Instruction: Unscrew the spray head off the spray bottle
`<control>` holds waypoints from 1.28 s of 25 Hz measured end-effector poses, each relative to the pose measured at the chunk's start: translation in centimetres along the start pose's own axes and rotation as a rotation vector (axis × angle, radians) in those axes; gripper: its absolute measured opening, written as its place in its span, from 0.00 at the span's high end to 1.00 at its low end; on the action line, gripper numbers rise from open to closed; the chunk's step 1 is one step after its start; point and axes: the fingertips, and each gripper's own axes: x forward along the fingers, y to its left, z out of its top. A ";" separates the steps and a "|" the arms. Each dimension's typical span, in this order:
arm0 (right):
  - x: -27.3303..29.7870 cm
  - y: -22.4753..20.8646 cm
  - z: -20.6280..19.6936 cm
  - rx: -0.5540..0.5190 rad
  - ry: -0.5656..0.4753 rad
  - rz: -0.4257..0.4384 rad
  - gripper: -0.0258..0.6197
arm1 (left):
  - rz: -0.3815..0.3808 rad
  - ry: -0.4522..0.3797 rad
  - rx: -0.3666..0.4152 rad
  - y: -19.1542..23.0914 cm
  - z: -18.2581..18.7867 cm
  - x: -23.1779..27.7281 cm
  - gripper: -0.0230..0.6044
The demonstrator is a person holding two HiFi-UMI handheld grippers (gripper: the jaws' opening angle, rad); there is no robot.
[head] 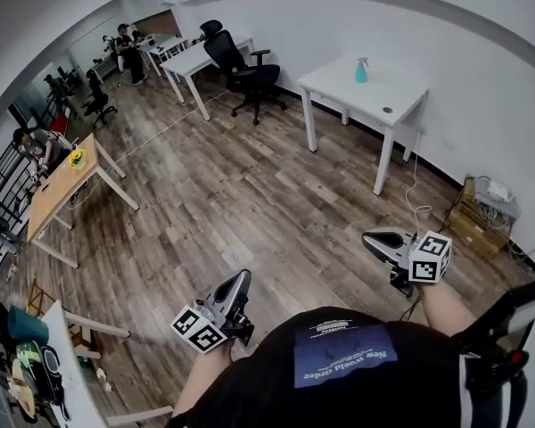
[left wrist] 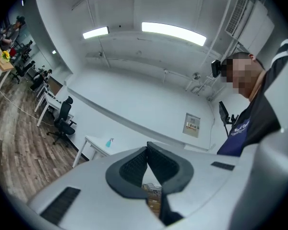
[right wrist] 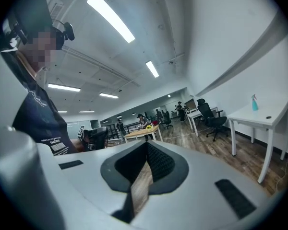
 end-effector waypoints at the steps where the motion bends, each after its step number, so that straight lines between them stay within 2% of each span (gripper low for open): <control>1: 0.2 -1.4 0.6 -0.002 -0.001 0.010 0.96 | 0.007 -0.006 -0.003 0.5 0.0 1.4 0.96; 9: 0.7 -11.2 2.5 0.014 0.010 0.035 0.96 | 0.028 -0.003 -0.013 3.7 -1.4 10.2 0.96; 17: 4.4 -16.5 2.8 0.041 0.026 0.018 0.96 | 0.024 0.024 -0.041 9.3 -1.1 13.9 0.96; 21: 8.1 -17.9 3.4 0.038 0.027 -0.018 0.96 | -0.021 0.029 -0.057 13.6 0.6 14.5 0.96; 27: 15.9 -19.8 5.9 0.023 0.002 -0.112 0.96 | -0.112 0.059 -0.080 22.8 5.1 15.7 0.96; 32: 22.6 -20.8 8.2 0.000 -0.038 -0.157 0.96 | -0.195 0.083 -0.053 29.3 9.2 16.8 0.96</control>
